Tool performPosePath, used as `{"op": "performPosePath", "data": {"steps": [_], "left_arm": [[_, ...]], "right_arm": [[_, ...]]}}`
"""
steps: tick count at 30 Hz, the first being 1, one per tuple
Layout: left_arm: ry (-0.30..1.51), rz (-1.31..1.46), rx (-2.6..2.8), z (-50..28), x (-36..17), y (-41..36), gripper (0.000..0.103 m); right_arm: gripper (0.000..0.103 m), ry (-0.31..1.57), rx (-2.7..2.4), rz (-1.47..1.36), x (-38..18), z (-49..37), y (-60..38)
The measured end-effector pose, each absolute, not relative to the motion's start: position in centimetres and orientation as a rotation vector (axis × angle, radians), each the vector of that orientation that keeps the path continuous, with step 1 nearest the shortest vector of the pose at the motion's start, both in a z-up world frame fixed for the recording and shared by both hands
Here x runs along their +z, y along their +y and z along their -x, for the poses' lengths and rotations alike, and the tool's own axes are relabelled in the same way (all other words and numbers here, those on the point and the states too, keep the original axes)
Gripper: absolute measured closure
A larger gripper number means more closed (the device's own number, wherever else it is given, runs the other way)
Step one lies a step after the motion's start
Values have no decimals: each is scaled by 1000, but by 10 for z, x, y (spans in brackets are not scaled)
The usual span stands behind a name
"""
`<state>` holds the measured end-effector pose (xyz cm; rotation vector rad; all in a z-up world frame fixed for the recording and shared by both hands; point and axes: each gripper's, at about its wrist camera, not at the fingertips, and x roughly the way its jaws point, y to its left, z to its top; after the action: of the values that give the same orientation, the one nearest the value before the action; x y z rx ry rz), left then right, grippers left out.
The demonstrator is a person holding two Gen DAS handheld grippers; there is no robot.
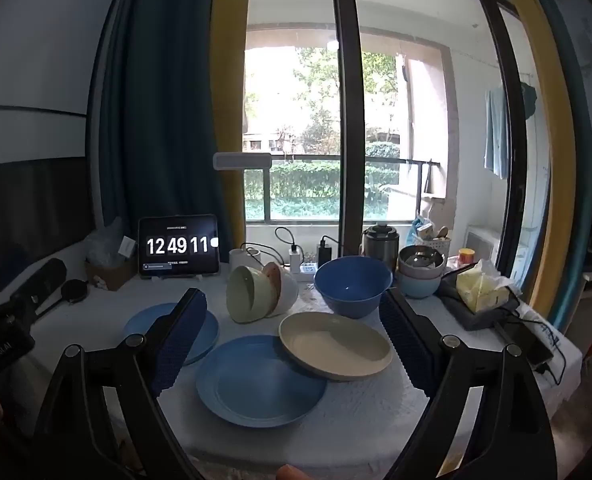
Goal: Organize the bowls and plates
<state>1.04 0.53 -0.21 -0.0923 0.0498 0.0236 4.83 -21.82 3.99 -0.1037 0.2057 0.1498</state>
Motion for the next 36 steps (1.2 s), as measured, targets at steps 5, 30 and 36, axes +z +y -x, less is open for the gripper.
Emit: {"op": "performPosePath", "data": {"steps": [5,30,36], "left_arm": [[62,78,5,-10,-7,-1,0],[49,84,9,-9,-4,12,1],[55,97,12,-8,-4,13,0]], "right_arm": [[13,251,154,65,41,-56,-221],[13,245,164,69,40,-53,-220],[13,242,165,67,41,-52,-220]]}}
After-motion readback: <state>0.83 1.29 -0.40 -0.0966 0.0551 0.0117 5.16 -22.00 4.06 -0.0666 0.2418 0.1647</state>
